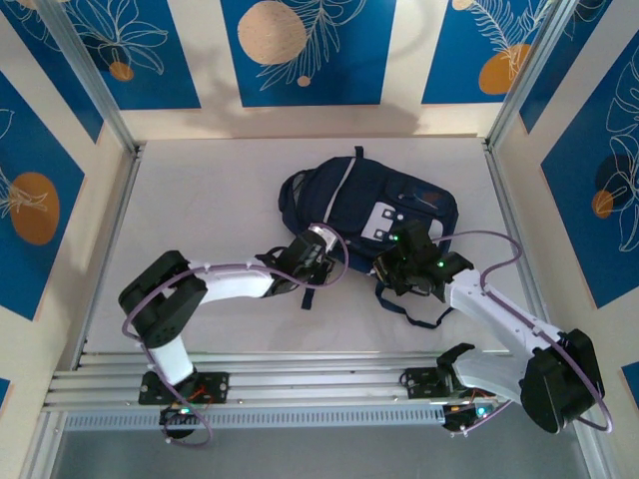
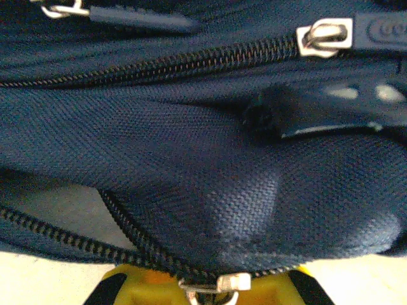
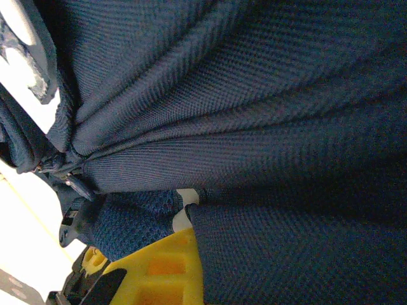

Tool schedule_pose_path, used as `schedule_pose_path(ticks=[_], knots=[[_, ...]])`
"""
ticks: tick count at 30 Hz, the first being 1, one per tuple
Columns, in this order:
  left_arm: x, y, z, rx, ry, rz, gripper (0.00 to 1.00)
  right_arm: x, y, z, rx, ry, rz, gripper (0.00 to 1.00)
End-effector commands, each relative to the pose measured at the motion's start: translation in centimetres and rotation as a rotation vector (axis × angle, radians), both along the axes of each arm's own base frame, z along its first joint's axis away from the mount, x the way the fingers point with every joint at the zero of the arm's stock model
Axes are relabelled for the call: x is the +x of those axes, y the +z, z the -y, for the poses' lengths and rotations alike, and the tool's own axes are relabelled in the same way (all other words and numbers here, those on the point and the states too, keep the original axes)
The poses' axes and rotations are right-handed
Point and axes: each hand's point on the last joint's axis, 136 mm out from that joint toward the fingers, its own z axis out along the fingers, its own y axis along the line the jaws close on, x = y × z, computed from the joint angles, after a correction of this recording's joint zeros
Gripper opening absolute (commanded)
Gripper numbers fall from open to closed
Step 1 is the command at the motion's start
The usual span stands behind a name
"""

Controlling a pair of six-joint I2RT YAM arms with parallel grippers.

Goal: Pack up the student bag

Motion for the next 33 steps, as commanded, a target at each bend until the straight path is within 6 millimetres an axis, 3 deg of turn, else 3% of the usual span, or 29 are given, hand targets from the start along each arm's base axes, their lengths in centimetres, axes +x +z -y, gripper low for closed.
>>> schedule_pose_path(ticks=[1, 17, 25, 33], knots=[[0.2, 0.8, -1.7, 0.046, 0.019, -0.016, 0.00, -0.2, -0.2, 2.7, -0.128, -0.032, 0.010, 0.00], [0.0, 0.0, -4.2, 0.108, 0.047, -0.117, 0.00, -0.1, -1.0, 5.3, -0.262, 0.040, 0.036, 0.00], [0.2, -0.1, -5.8, 0.092, 0.091, -0.139, 0.00, 0.3, -1.4, 7.9, -0.382, 0.041, -0.010, 0.00], [-1.3, -0.2, -6.7, 0.049, 0.108, -0.175, 0.00, 2.9, -0.9, 10.7, -0.533, -0.004, -0.063, 0.00]])
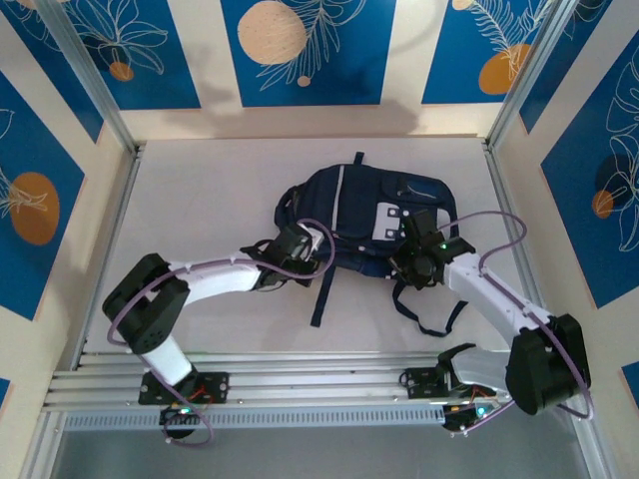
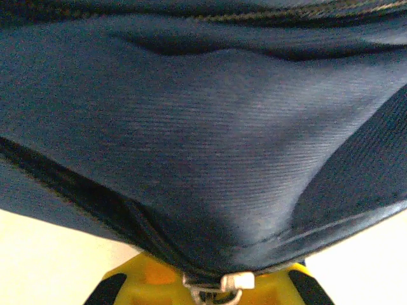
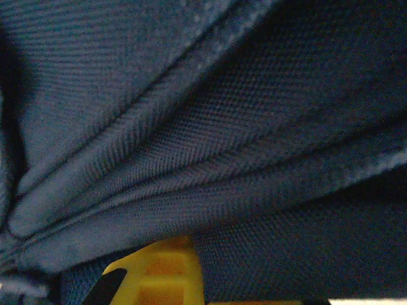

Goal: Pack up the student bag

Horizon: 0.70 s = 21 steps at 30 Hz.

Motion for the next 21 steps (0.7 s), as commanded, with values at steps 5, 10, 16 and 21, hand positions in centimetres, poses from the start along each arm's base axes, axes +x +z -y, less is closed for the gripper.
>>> schedule_pose_path(ticks=[5, 10, 16, 21], knots=[[-1.3, 1.1, -3.5, -0.014, 0.091, -0.019, 0.00, 5.0, 1.3, 6.0, -0.214, -0.105, 0.019, 0.00], [-2.3, 1.4, -3.2, -0.054, 0.064, -0.029, 0.00, 9.3, 1.5, 4.1, -0.151, -0.010, 0.034, 0.00], [-4.0, 1.8, -0.4, -0.127, -0.014, -0.068, 0.00, 9.3, 4.6, 3.4, -0.234, 0.030, 0.044, 0.47], [-5.2, 2.9, 2.0, -0.159, -0.087, -0.064, 0.00, 5.2, 7.3, 0.9, -0.118, 0.073, 0.154, 0.58]])
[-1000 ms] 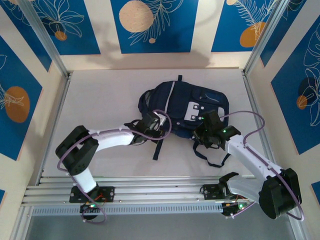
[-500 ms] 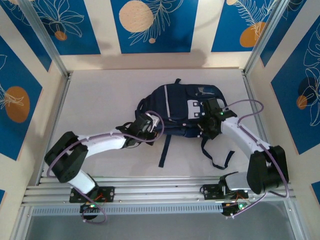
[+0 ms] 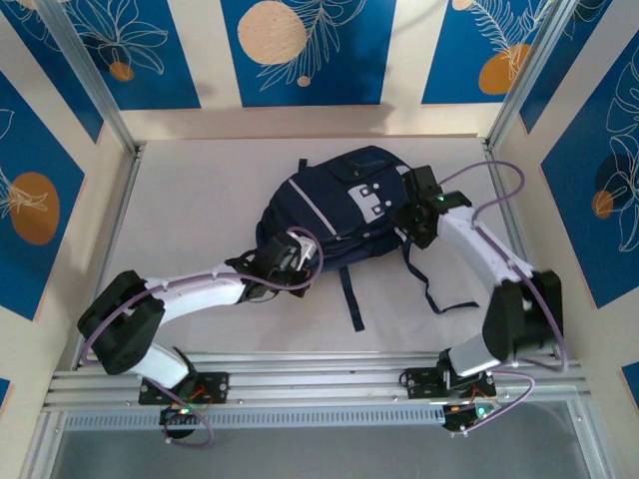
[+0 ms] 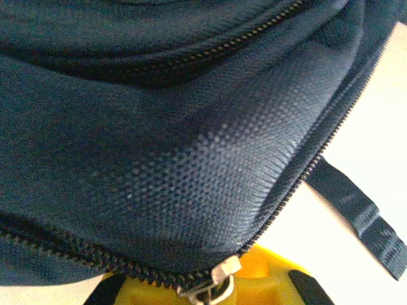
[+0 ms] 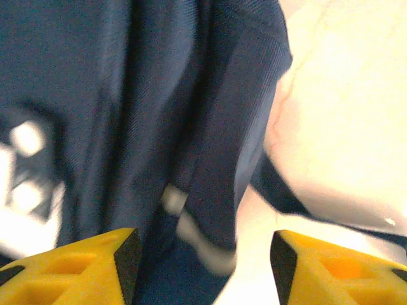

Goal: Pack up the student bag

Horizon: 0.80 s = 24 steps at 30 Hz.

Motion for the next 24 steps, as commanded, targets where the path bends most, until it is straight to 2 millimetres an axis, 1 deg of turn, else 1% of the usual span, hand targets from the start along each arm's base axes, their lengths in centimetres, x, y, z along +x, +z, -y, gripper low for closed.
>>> schedule_pose_path(ticks=[1, 3, 6, 9, 10, 12, 16, 22, 24], knots=[[-1.2, 1.6, 2.1, -0.061, -0.063, -0.009, 0.00, -3.1, 2.0, -1.6, 0.089, 0.033, 0.071, 0.56], [-1.5, 2.0, 2.7, -0.078, -0.076, -0.010, 0.00, -5.0, 2.0, -4.2, 0.235, 0.074, 0.085, 0.52], [-1.8, 2.3, 3.3, -0.101, -0.084, -0.014, 0.00, -7.6, 0.6, -7.6, 0.422, 0.100, 0.054, 0.48], [-2.2, 2.7, 4.1, -0.117, -0.113, -0.018, 0.00, -8.8, -0.4, -10.7, 0.571, 0.120, 0.043, 0.48], [-2.4, 2.8, 4.3, -0.122, -0.125, -0.019, 0.00, -9.0, -0.9, -11.3, 0.600, 0.113, 0.034, 0.48], [-2.7, 3.0, 4.7, -0.129, -0.140, -0.018, 0.00, -9.1, -1.5, -12.5, 0.649, 0.108, 0.043, 0.50], [-3.1, 3.1, 5.0, -0.143, -0.150, -0.024, 0.00, -8.5, -1.8, -13.8, 0.685, 0.112, 0.068, 0.53], [-3.3, 3.4, 5.3, -0.158, -0.153, -0.030, 0.00, -7.3, -2.0, -15.6, 0.731, 0.145, 0.110, 0.53], [-3.3, 3.6, 5.4, -0.166, -0.152, -0.031, 0.00, -7.2, -2.7, -16.0, 0.729, 0.143, 0.096, 0.52]])
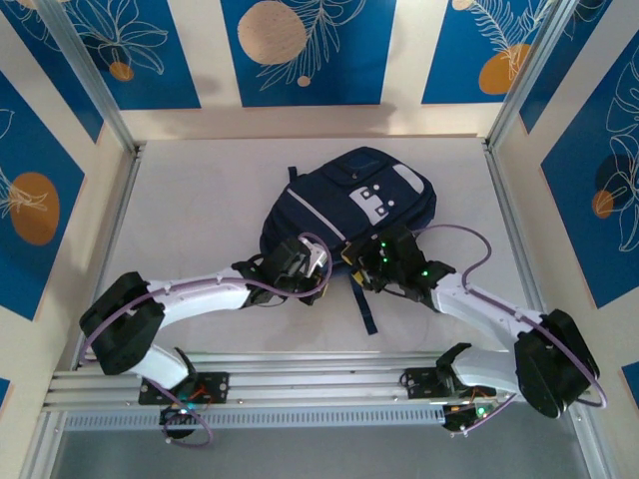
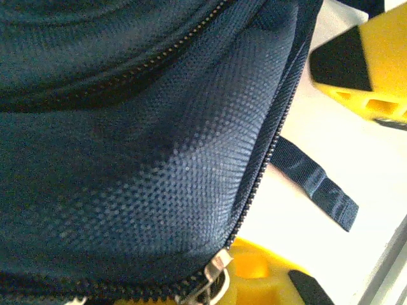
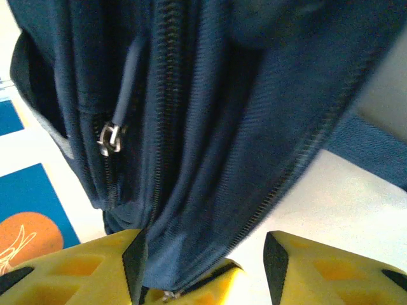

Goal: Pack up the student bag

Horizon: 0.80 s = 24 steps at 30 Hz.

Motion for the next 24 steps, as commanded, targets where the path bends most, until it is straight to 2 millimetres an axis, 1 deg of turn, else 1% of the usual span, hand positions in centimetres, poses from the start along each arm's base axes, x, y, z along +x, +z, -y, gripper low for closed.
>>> schedule_pose_path(ticks=[1, 4, 7, 13, 16, 19, 24], knots=[[-0.5, 2.7, 2.5, -0.100, -0.055, 0.012, 0.00, 0.4, -0.1, -1.3, 0.054, 0.008, 0.010, 0.50], [-0.5, 3.0, 2.6, -0.107, -0.056, 0.013, 0.00, 0.4, -0.9, -1.7, 0.049, 0.013, -0.007, 0.46], [-0.5, 3.1, 2.7, -0.111, -0.057, 0.014, 0.00, 0.5, -1.9, -1.6, 0.027, 0.012, -0.019, 0.38], [-0.5, 3.0, 2.4, -0.100, -0.053, 0.021, 0.00, 0.6, -3.3, -0.6, -0.019, -0.012, -0.029, 0.12], [-0.5, 2.6, 1.9, -0.080, -0.047, 0.029, 0.00, 0.5, -3.7, 0.3, -0.044, -0.030, -0.040, 0.01], [-0.4, 2.2, 1.1, -0.038, -0.040, 0.046, 0.00, 0.3, -4.1, 1.4, -0.073, -0.053, -0.048, 0.00], [-0.4, 1.5, -0.3, 0.023, -0.026, 0.067, 0.00, 0.0, -4.0, 3.5, -0.120, -0.096, -0.054, 0.00]])
